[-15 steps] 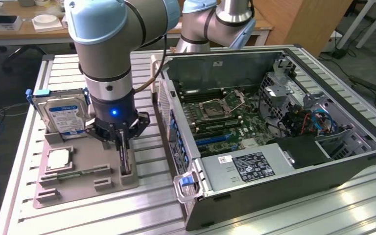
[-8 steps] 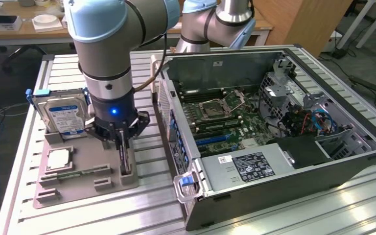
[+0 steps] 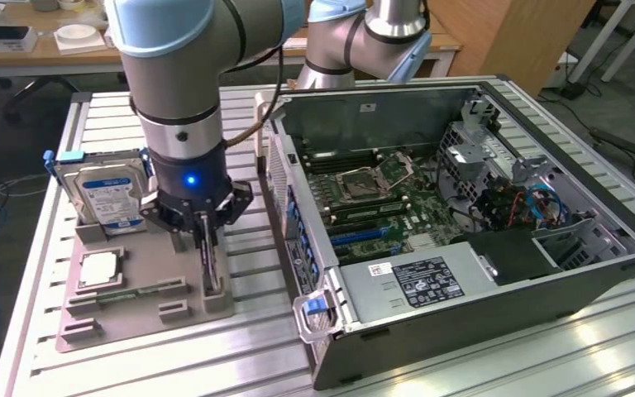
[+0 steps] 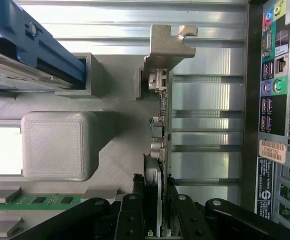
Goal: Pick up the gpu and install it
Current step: 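Pick up the gpu and move the gpu toward the slot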
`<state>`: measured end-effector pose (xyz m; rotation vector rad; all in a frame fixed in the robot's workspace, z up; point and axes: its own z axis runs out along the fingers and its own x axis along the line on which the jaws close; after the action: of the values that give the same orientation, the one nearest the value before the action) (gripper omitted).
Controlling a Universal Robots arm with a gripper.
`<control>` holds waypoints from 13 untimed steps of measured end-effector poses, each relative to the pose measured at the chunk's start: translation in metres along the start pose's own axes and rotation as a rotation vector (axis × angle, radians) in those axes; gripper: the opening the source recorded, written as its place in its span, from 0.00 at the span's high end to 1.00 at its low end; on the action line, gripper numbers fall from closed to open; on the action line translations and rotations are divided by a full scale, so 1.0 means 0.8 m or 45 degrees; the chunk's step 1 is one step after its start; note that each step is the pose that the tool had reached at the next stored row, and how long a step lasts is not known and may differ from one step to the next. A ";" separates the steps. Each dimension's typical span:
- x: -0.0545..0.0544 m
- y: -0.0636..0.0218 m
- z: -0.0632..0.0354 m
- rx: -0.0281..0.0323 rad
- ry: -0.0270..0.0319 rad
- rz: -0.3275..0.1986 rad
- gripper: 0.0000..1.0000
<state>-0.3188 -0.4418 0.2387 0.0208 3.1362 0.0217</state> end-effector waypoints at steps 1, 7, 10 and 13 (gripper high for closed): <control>0.000 0.000 -0.002 0.0000 0.0000 0.000 0.74; 0.000 0.000 -0.016 0.0000 0.0000 0.000 0.74; 0.000 0.000 -0.022 0.0000 0.0001 0.000 0.74; 0.000 0.000 -0.029 0.0000 0.0000 0.000 0.74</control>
<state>-0.3188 -0.4418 0.2622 0.0209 3.1363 0.0216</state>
